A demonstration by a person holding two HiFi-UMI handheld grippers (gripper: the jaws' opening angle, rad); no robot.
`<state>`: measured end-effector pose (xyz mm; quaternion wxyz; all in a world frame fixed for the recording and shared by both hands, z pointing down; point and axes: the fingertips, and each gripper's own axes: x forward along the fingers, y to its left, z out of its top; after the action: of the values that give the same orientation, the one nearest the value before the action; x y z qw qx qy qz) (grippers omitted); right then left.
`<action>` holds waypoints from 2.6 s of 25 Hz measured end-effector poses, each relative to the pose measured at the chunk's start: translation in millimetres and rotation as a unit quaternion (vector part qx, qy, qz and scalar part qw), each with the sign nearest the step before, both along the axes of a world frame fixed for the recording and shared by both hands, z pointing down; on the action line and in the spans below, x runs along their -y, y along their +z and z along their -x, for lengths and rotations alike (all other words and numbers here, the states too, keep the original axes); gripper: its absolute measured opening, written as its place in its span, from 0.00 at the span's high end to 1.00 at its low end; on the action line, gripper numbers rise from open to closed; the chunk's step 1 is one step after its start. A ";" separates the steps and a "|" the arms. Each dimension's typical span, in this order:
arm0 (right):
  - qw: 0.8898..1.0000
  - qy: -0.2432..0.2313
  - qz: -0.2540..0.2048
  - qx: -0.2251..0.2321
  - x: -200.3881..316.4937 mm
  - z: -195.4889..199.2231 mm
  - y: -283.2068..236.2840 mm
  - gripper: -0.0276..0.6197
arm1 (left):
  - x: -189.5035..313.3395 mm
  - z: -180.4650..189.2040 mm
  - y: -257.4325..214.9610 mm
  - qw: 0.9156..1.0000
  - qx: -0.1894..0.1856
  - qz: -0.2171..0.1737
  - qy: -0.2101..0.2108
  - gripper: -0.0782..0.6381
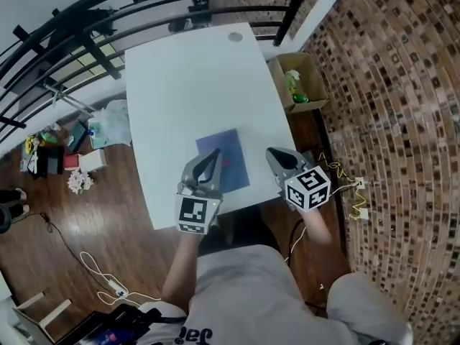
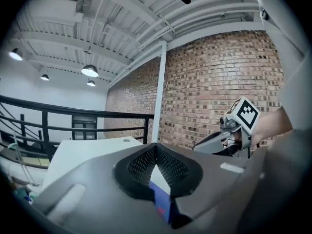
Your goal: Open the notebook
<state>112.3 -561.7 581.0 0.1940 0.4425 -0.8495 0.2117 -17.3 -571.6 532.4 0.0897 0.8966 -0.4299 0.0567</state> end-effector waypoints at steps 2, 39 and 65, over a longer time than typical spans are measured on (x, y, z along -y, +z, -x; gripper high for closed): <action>0.999 -0.007 0.038 -0.016 5.8 -16.0 26.7 0.95 | 6.5 -5.8 13.7 1.000 0.005 0.011 0.005 0.87; 0.970 -0.100 0.207 0.082 16.4 65.0 112.4 0.83 | 0.0 57.1 74.0 0.992 0.013 0.090 -0.086 0.87; 0.941 -0.277 0.192 0.009 -56.1 306.0 139.5 0.86 | -90.5 242.9 46.1 0.958 -0.010 0.074 -0.276 0.87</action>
<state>-193.6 -505.7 720.5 0.3183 0.1422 -0.8833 0.3133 -260.2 -481.1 578.6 0.1725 0.7341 -0.6547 0.0525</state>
